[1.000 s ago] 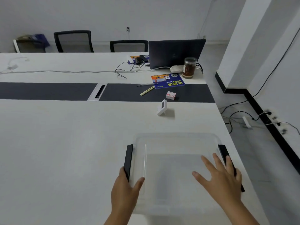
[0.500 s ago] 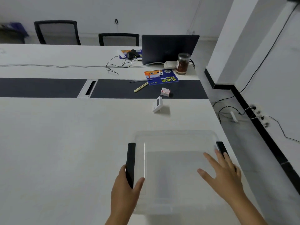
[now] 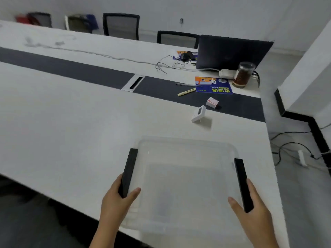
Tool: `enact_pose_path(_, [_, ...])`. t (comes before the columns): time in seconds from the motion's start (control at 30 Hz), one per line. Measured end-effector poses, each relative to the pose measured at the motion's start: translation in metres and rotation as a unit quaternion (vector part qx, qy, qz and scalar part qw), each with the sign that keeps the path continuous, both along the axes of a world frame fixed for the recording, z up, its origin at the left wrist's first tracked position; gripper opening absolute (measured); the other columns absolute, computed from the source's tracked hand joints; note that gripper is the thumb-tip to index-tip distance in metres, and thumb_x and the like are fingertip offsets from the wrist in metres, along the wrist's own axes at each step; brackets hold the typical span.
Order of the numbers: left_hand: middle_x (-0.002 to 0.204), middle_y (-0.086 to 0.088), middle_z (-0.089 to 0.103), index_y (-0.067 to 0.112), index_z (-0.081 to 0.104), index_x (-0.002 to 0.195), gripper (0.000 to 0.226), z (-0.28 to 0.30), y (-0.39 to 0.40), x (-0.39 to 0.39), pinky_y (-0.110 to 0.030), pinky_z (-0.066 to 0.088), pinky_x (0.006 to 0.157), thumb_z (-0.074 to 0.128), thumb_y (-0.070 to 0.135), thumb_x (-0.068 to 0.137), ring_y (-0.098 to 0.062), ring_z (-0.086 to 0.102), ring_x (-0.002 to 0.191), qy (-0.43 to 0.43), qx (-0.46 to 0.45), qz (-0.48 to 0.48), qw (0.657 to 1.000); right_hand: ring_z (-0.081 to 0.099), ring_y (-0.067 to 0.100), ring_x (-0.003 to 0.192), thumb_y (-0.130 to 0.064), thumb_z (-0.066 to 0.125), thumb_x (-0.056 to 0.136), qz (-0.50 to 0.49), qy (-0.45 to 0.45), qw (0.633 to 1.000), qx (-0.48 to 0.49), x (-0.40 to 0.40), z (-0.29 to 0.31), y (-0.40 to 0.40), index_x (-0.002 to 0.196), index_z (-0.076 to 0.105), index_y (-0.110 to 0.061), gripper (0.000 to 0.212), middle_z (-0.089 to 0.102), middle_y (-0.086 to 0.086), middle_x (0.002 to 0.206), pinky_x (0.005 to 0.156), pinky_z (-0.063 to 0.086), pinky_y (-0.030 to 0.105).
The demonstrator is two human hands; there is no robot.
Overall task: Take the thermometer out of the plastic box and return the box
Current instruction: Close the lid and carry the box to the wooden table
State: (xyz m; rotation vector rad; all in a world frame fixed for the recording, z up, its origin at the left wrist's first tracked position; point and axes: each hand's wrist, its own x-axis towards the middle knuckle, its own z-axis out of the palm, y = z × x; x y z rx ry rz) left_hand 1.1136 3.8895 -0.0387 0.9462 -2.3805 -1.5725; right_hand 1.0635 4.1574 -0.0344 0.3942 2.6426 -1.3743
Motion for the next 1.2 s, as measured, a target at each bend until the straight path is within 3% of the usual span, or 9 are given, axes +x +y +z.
enact_pose_path(0.1, [0.103, -0.004, 0.062, 0.013, 0.048, 0.124, 0.055, 0.002, 0.023, 0.057, -0.032, 0.044, 0.083, 0.070, 0.009, 0.073, -0.022, 0.056, 0.095, -0.004, 0.020, 0.138, 0.990, 0.044, 0.034, 0.122, -0.008, 0.067, 0.074, 0.112, 0.026, 0.993, 0.002, 0.000, 0.012, -0.002, 0.135, 0.032, -0.019, 0.071, 0.046, 0.015, 0.137, 0.102, 0.034, 0.043])
enact_pose_path(0.23, [0.101, 0.002, 0.055, 0.010, 0.043, 0.129, 0.059, 0.006, 0.063, 0.148, -0.031, 0.037, 0.085, 0.067, 0.006, 0.075, -0.025, 0.052, 0.105, -0.010, 0.065, 0.305, 0.950, 0.044, 0.033, 0.120, -0.009, 0.066, 0.075, 0.269, 0.020, 0.963, -0.005, 0.023, 0.030, -0.011, 0.135, 0.031, -0.021, 0.071, 0.046, 0.013, 0.136, 0.100, 0.035, 0.042])
enact_pose_path(0.4, [0.107, -0.013, 0.057, 0.007, 0.050, 0.124, 0.059, -0.006, 0.115, 0.278, -0.038, 0.038, 0.094, 0.073, 0.003, 0.069, -0.032, 0.052, 0.110, -0.051, 0.068, 0.472, 0.877, 0.051, 0.034, 0.105, -0.017, 0.071, 0.070, 0.408, -0.018, 0.913, -0.006, 0.099, 0.020, -0.029, 0.136, 0.028, -0.021, 0.078, 0.051, 0.011, 0.105, 0.095, 0.037, 0.045])
enact_pose_path(0.47, [0.115, -0.017, 0.059, 0.006, 0.050, 0.123, 0.061, -0.012, 0.137, 0.334, -0.040, 0.037, 0.098, 0.074, 0.002, 0.067, -0.032, 0.052, 0.111, -0.062, 0.086, 0.539, 0.836, 0.051, 0.036, 0.110, -0.011, 0.072, 0.070, 0.470, -0.037, 0.882, 0.012, 0.142, 0.009, -0.037, 0.135, 0.030, -0.018, 0.078, 0.054, 0.014, 0.110, 0.097, 0.037, 0.046])
enact_pose_path(0.6, [0.120, -0.019, 0.058, 0.003, 0.051, 0.121, 0.061, -0.029, 0.171, 0.444, -0.041, 0.036, 0.100, 0.075, 0.002, 0.065, -0.033, 0.052, 0.110, -0.075, 0.121, 0.633, 0.761, 0.042, 0.035, 0.124, -0.011, 0.072, 0.070, 0.576, -0.080, 0.812, 0.047, 0.235, -0.009, -0.063, 0.134, 0.034, -0.012, 0.074, 0.046, 0.017, 0.136, 0.105, 0.031, 0.044])
enact_pose_path(0.77, [0.121, -0.019, 0.058, 0.002, 0.049, 0.123, 0.063, -0.048, 0.192, 0.578, -0.041, 0.036, 0.100, 0.075, 0.006, 0.066, -0.034, 0.052, 0.110, -0.084, 0.157, 0.711, 0.680, 0.041, 0.032, 0.124, -0.011, 0.069, 0.073, 0.658, -0.104, 0.744, 0.059, 0.364, -0.033, -0.108, 0.134, 0.034, -0.011, 0.070, 0.046, 0.015, 0.136, 0.104, 0.032, 0.040])
enact_pose_path(0.87, [0.115, -0.017, 0.060, 0.003, 0.051, 0.121, 0.059, -0.051, 0.186, 0.652, -0.040, 0.037, 0.099, 0.075, 0.005, 0.067, -0.030, 0.054, 0.104, -0.083, 0.143, 0.744, 0.648, 0.048, 0.028, 0.113, -0.004, 0.067, 0.074, 0.683, -0.112, 0.721, 0.040, 0.437, -0.044, -0.134, 0.128, 0.042, -0.009, 0.060, 0.054, 0.017, 0.125, 0.088, 0.035, 0.031])
enact_pose_path(0.97, [0.102, -0.011, 0.057, 0.004, 0.052, 0.121, 0.058, -0.055, 0.165, 0.704, -0.039, 0.037, 0.098, 0.074, 0.003, 0.067, -0.025, 0.051, 0.094, -0.074, 0.138, 0.758, 0.633, 0.049, 0.022, 0.095, 0.002, 0.065, 0.074, 0.684, -0.117, 0.720, 0.026, 0.488, -0.049, -0.161, 0.124, 0.047, -0.004, 0.054, 0.058, 0.015, 0.104, 0.083, 0.035, 0.030])
enact_pose_path(1.2, [0.113, -0.020, 0.062, 0.000, 0.054, 0.119, 0.062, -0.095, 0.051, 0.764, -0.037, 0.039, 0.097, 0.077, -0.001, 0.061, -0.033, 0.055, 0.102, -0.068, 0.165, 0.730, 0.660, 0.055, 0.038, 0.108, -0.001, 0.071, 0.069, 0.644, -0.081, 0.757, 0.075, 0.544, -0.076, -0.265, 0.121, 0.050, -0.004, 0.057, 0.060, 0.025, 0.116, 0.090, 0.040, 0.040])
